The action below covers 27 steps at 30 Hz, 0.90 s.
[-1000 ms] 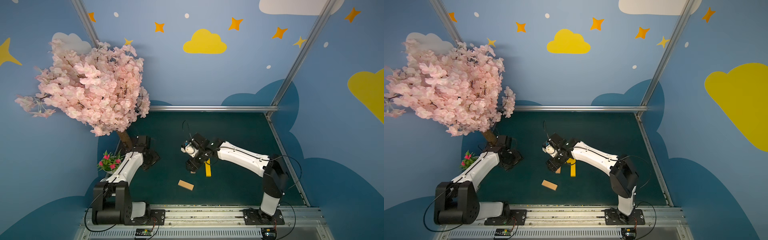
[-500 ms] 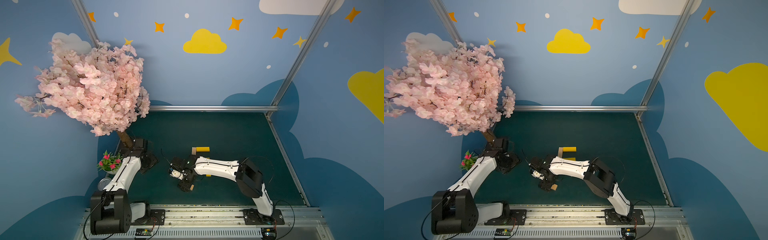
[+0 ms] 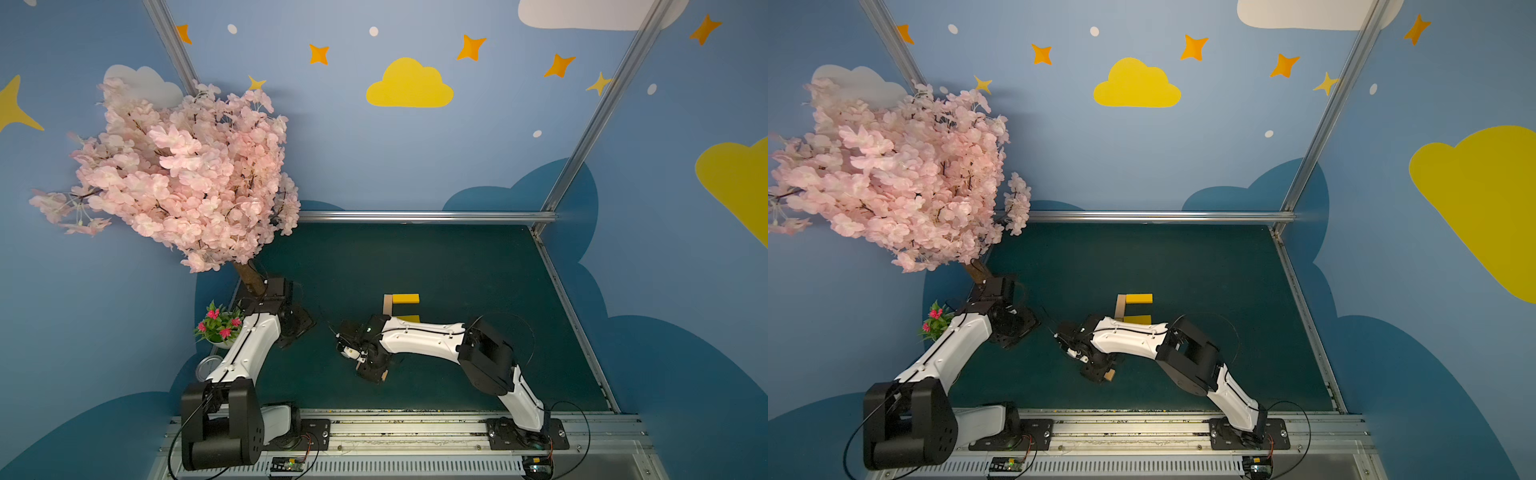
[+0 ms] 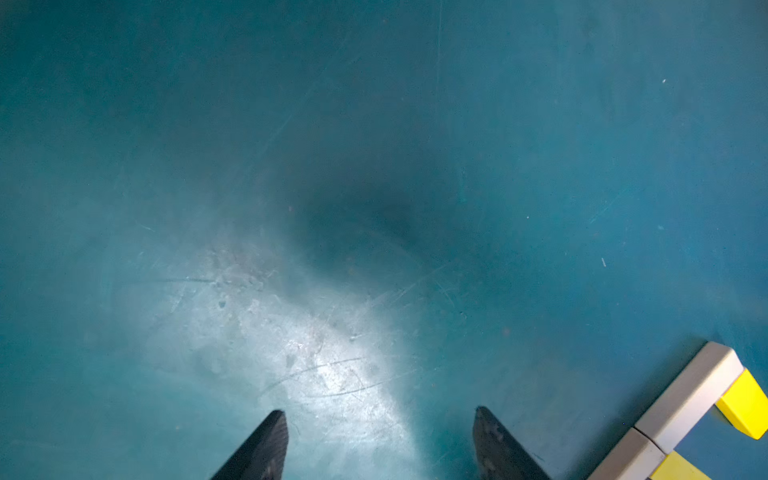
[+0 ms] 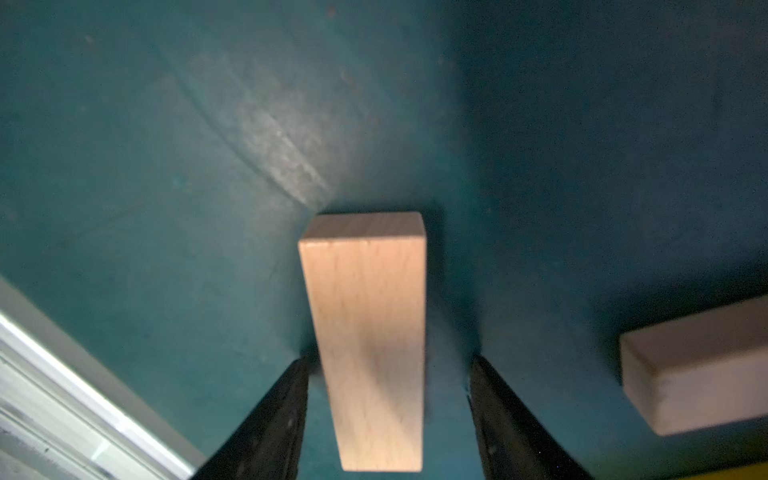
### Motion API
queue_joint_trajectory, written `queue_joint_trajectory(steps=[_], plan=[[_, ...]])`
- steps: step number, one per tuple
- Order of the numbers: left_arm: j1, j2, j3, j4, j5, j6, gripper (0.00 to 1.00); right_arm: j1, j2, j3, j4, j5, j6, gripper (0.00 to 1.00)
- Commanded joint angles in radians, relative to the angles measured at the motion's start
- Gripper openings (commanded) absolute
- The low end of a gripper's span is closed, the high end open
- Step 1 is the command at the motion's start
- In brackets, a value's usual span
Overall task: Assemble the number 6 with building blocks
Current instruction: Pick up the building block from the center of the board, then assemble the building block at the center of the board.
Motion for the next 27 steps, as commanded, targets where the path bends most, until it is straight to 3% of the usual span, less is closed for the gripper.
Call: queue_joint_trajectory(steps=[1, 2, 3, 9, 13, 21, 24, 27], plan=[[0.009, -0.011, 0.008, -0.018, 0.004, 0.020, 0.72, -0.001, 0.028, 0.031, -0.039, 0.013, -0.005, 0.33], [0.010, -0.010, 0.008, -0.017, 0.003, 0.020, 0.72, -0.002, 0.030, 0.031, -0.043, 0.013, -0.008, 0.19], [0.011, -0.009, 0.005, -0.017, 0.003, 0.019, 0.72, -0.002, 0.028, 0.028, -0.043, 0.014, -0.009, 0.14], [0.018, -0.004, 0.020, -0.020, 0.003, 0.027, 0.72, -0.016, -0.018, -0.018, -0.047, -0.010, -0.031, 0.00], [0.021, 0.000, 0.034, -0.020, 0.005, 0.027, 0.72, -0.052, -0.118, -0.057, -0.028, -0.055, -0.075, 0.00], [0.021, 0.019, 0.025, 0.005, 0.058, 0.030, 0.72, -0.139, -0.283, -0.077, -0.005, -0.020, -0.240, 0.00], [0.022, 0.026, 0.027, 0.014, 0.084, 0.027, 0.72, -0.178, -0.316, -0.080, -0.006, -0.147, -0.352, 0.00], [0.022, 0.034, 0.035, 0.016, 0.091, 0.023, 0.71, -0.195, -0.336, -0.112, -0.006, -0.195, -0.460, 0.00]])
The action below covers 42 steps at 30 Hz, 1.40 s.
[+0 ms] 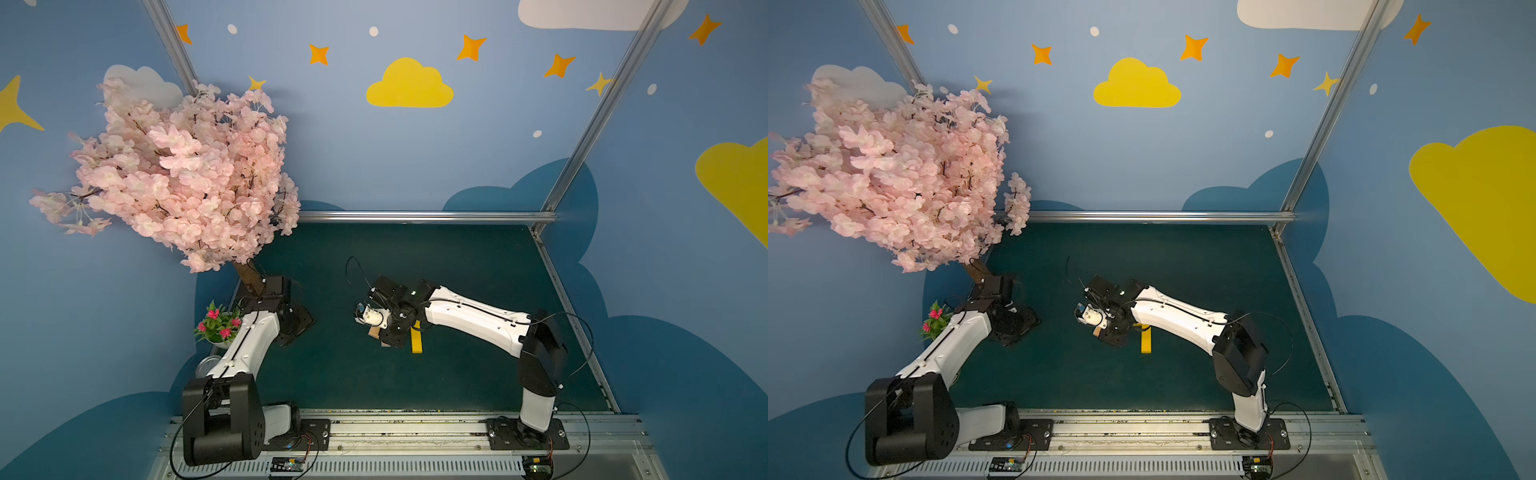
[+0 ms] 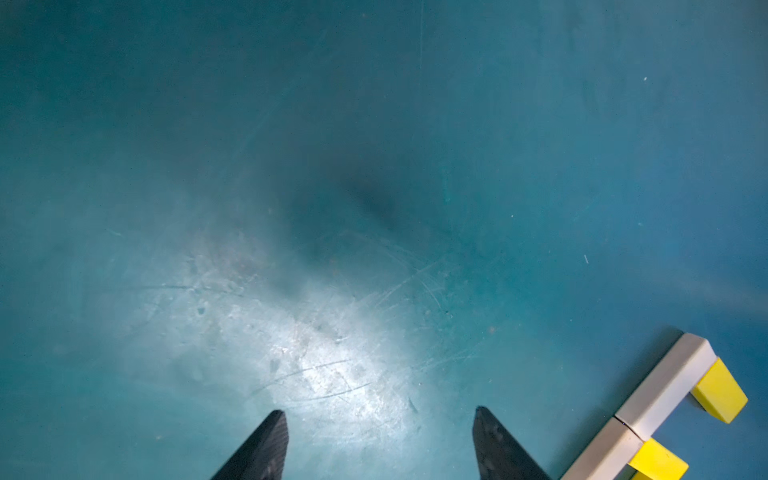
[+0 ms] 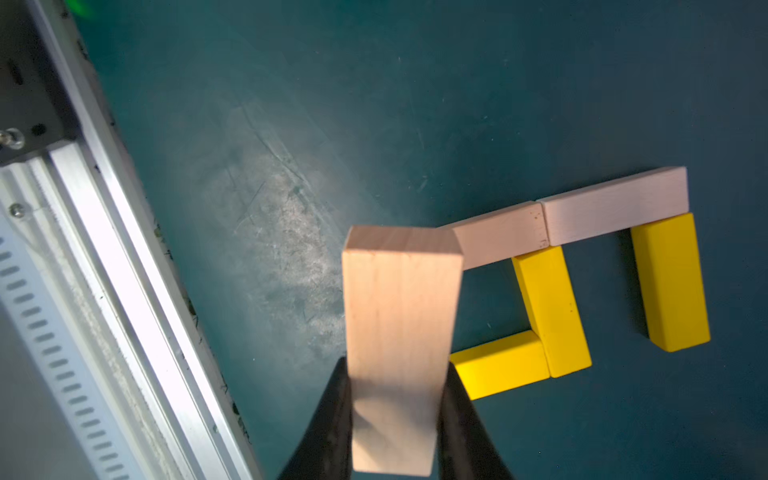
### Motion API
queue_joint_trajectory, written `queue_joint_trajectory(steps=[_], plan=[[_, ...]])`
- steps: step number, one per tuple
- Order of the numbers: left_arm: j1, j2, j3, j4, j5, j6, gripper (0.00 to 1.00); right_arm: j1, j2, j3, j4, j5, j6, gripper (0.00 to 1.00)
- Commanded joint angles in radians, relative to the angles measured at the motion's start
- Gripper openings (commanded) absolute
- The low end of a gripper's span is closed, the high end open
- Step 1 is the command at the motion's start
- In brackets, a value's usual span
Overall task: Assemble the number 6 with building blocks
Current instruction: Assemble the building block at the center of the board.
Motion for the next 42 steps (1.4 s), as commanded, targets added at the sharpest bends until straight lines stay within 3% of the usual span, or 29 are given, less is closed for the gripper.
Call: queue_joint_trajectory(steps=[1, 6, 12, 42], plan=[[0.003, 0.009, 0.025, 0.006, 0.030, 0.014, 0.72, -0.008, -0.018, -0.041, -0.011, -0.097, -0.178, 0.00], [0.004, 0.005, 0.027, 0.004, 0.030, 0.019, 0.72, -0.022, -0.005, -0.092, -0.025, -0.105, -0.333, 0.00], [0.003, -0.003, 0.001, 0.013, 0.034, 0.015, 0.72, -0.036, 0.021, -0.114, -0.024, -0.079, -0.374, 0.00], [0.003, 0.005, -0.009, 0.032, 0.030, 0.023, 0.72, 0.003, 0.108, -0.206, 0.134, 0.072, -0.322, 0.00]])
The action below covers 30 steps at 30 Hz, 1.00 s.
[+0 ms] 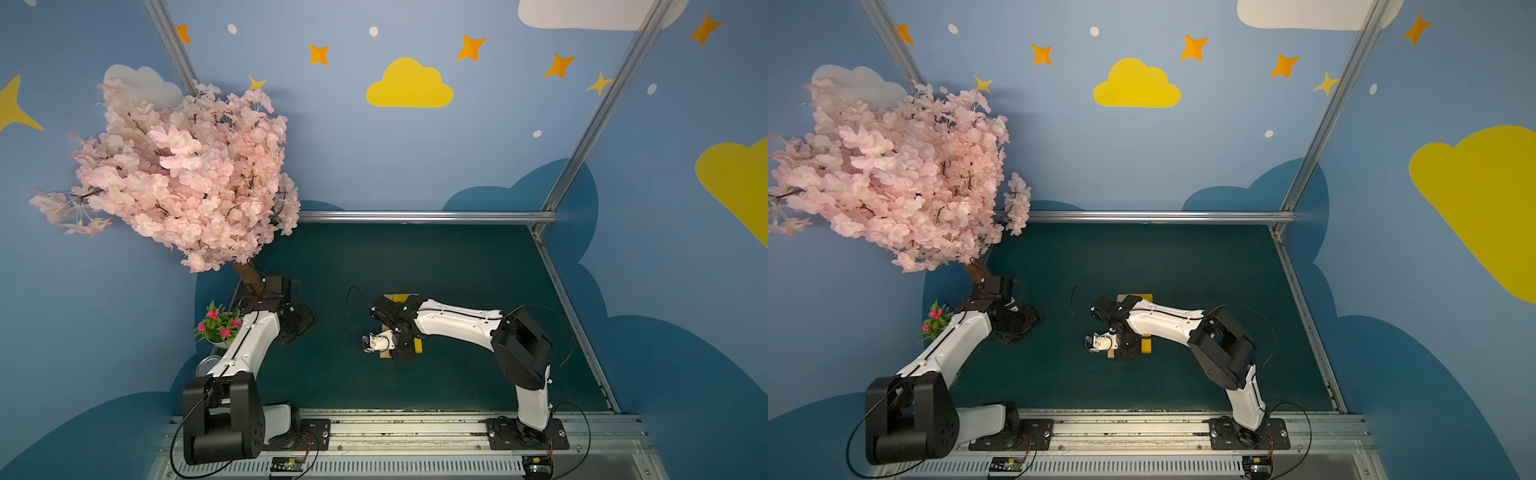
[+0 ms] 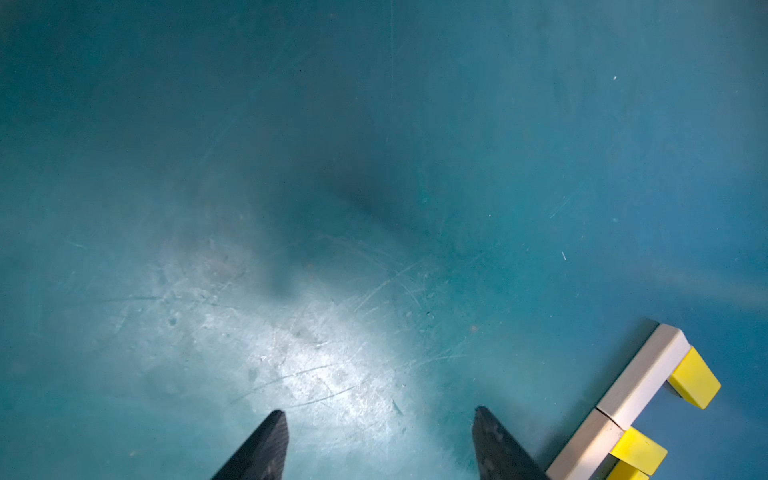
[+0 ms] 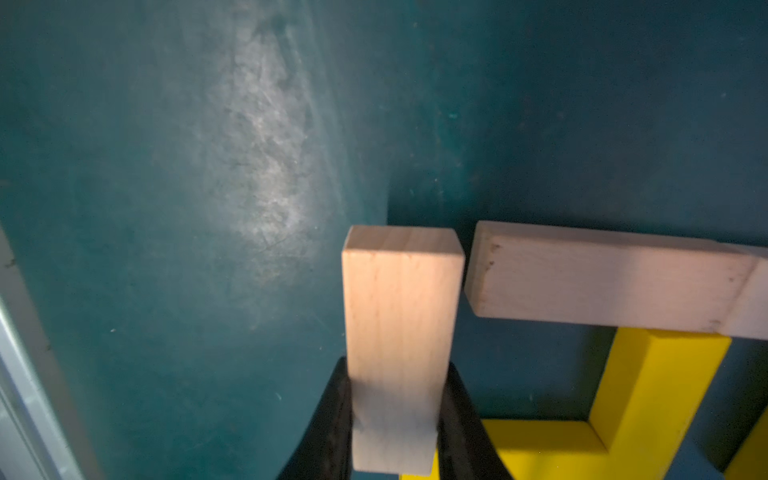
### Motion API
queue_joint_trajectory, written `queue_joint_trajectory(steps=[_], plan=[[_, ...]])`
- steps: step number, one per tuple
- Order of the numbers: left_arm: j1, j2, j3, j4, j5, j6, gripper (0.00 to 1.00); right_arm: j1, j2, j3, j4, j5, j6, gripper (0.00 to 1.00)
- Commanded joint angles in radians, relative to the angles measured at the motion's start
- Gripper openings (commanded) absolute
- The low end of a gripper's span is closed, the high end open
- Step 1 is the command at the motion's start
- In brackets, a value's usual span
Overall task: Assemble the number 6 with building blocks
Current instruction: Assemble the building block at the center of the board.
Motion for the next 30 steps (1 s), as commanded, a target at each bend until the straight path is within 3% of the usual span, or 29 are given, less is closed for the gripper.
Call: queue_joint_trajectory(steps=[1, 30], plan=[[0.004, 0.006, -0.005, 0.002, 0.003, 0.015, 0.71, 0.003, 0.013, -0.010, 0.013, 0.012, 0.010, 0.00], [0.003, 0.015, -0.006, 0.015, 0.006, 0.009, 0.72, -0.005, 0.059, 0.001, 0.010, 0.060, 0.006, 0.00]])
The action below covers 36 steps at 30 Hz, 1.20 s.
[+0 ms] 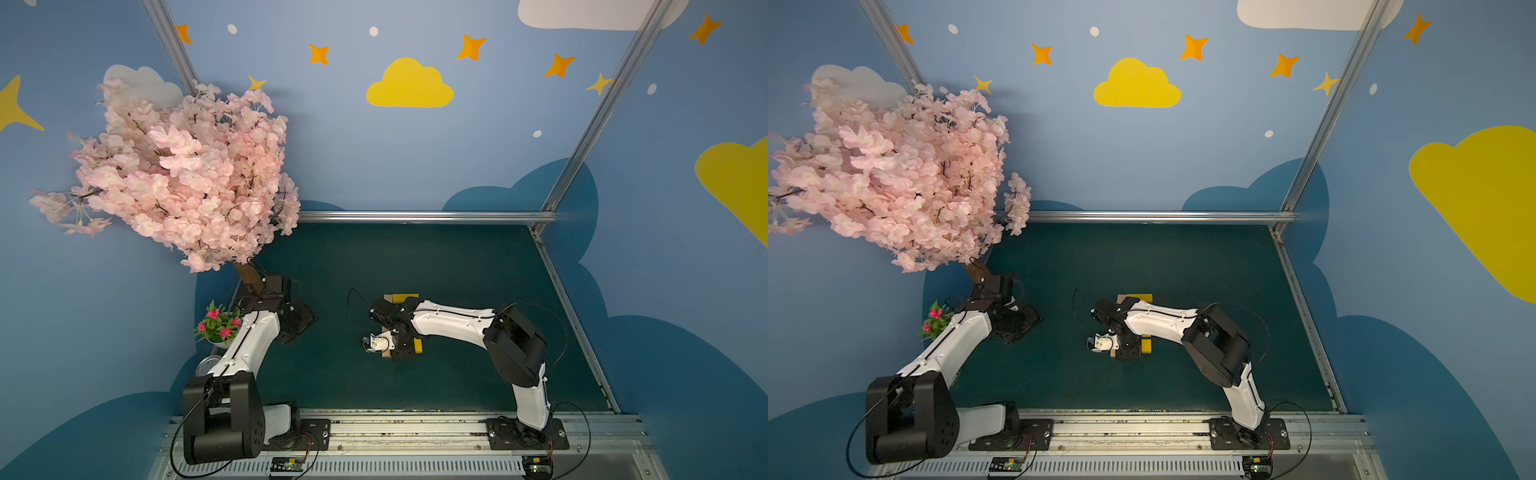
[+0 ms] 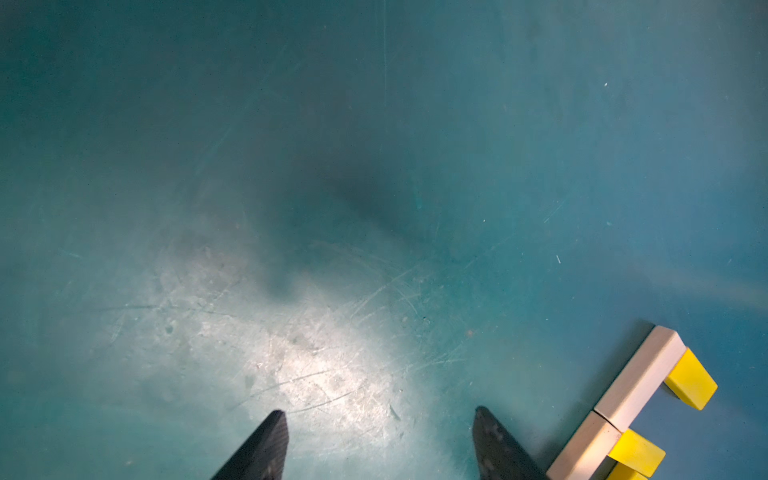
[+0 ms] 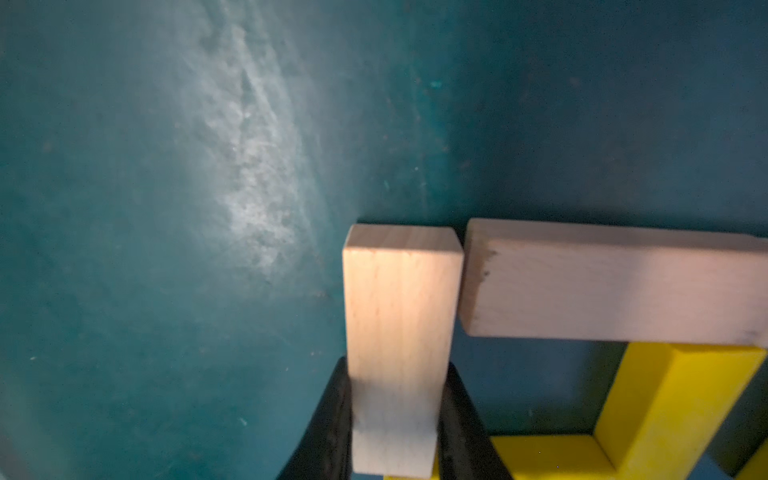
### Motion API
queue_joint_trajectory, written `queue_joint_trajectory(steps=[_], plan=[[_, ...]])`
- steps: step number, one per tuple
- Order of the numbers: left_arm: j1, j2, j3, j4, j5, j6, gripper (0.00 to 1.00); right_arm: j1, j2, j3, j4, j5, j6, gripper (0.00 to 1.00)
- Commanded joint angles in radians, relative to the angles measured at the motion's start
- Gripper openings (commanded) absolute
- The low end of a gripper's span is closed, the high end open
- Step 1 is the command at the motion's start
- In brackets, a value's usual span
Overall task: Assemble the number 6 with building blocks
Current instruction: Assemble the building block at the center of the board.
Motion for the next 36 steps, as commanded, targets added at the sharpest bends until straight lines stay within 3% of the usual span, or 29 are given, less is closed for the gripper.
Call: queue_joint_trajectory(steps=[1, 27, 28, 32, 34, 36], plan=[[0.003, 0.012, -0.006, 0.003, 0.006, 0.005, 0.72, -0.003, 0.021, 0.004, -0.004, 0.011, 0.003, 0.00], [0.003, 0.018, -0.004, 0.009, 0.009, 0.012, 0.72, -0.022, 0.035, 0.027, -0.005, 0.035, 0.031, 0.00], [0.004, 0.018, -0.004, 0.009, 0.010, 0.011, 0.72, -0.023, 0.036, 0.027, -0.005, 0.038, 0.032, 0.03], [0.004, 0.016, -0.007, 0.009, 0.014, 0.012, 0.72, -0.023, 0.030, 0.024, -0.005, 0.039, 0.042, 0.41], [0.004, 0.013, -0.009, 0.008, 0.017, 0.012, 0.72, -0.023, 0.020, 0.022, -0.004, 0.028, 0.046, 0.93], [0.003, 0.006, -0.009, 0.005, 0.021, 0.010, 0.72, -0.023, 0.002, 0.024, 0.005, 0.017, 0.059, 0.94]])
